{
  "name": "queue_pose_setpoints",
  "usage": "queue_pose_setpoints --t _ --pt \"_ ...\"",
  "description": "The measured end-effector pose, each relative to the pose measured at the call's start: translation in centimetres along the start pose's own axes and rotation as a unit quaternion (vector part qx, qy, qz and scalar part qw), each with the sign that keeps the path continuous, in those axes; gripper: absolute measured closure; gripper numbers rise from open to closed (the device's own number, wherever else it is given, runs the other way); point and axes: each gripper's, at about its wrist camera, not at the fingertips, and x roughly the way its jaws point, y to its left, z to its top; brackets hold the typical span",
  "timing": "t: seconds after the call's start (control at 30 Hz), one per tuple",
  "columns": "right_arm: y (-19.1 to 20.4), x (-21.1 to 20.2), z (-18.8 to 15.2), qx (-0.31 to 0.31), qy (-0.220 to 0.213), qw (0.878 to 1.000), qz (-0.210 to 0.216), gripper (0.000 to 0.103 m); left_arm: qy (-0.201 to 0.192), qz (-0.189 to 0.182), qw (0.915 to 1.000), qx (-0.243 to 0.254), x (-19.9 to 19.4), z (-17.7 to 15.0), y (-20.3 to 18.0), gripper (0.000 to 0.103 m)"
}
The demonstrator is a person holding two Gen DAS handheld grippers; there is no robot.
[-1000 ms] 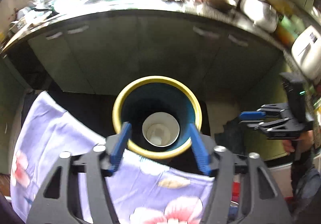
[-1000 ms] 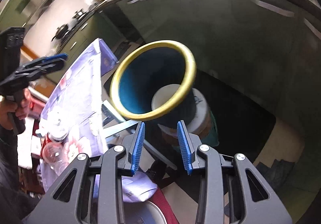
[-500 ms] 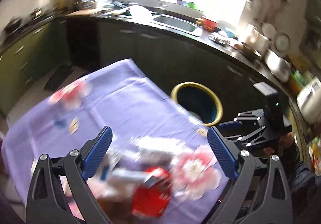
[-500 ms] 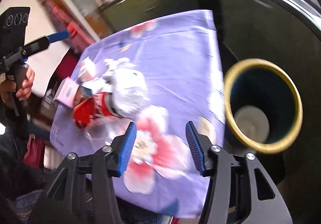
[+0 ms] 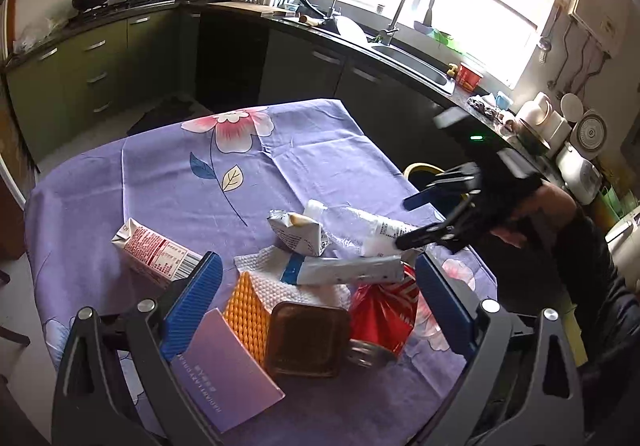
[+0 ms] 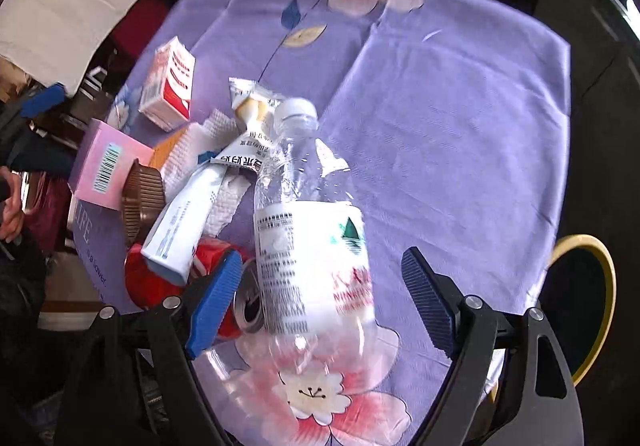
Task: Collect trash
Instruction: 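Grasp the Nongfu water bottle with the right gripper and lift it, then carry the water bottle over the bin and open the right gripper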
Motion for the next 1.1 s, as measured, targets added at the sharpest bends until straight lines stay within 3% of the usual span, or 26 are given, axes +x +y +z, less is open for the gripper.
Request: queue_pose_setpoints --t 0.2,0.33,0.5,0.83,0.97,1.1 --pt "-0.3 3.4 2.0 0.008 0.046 0.999 -0.012 0.027 0.0 -0.009 0.9999 0.009 -0.2 -0.4 -0.2 0.009" --pt "-0.6 4.5 2.3 0.014 0.054 0.998 -0.018 0.036 0.004 -0.014 0.9998 0.013 0.0 -0.5 -0.4 0.008" --pt "-1.0 3.7 1.4 0.029 0.025 0.999 -0.023 0.038 0.006 -0.015 0.9997 0.017 0.1 -0.4 -0.8 0.008" --pt "-5.1 -4.1 -4.4 0.096 -0.074 0.993 0.0 0.039 0.033 -0.039 0.9985 0.019 0.7 0.3 -2.3 0.007" --pt "-9.4 -6.7 -7.5 0.153 -0.108 0.982 -0.009 0.038 0.039 -0.047 0.9979 0.023 1.2 0.4 -3.3 0.007" --pt "-16.3 -8.5 -12.1 0.234 -0.122 0.963 -0.048 0.038 0.042 -0.052 0.997 0.04 1.8 0.7 -5.0 0.007"
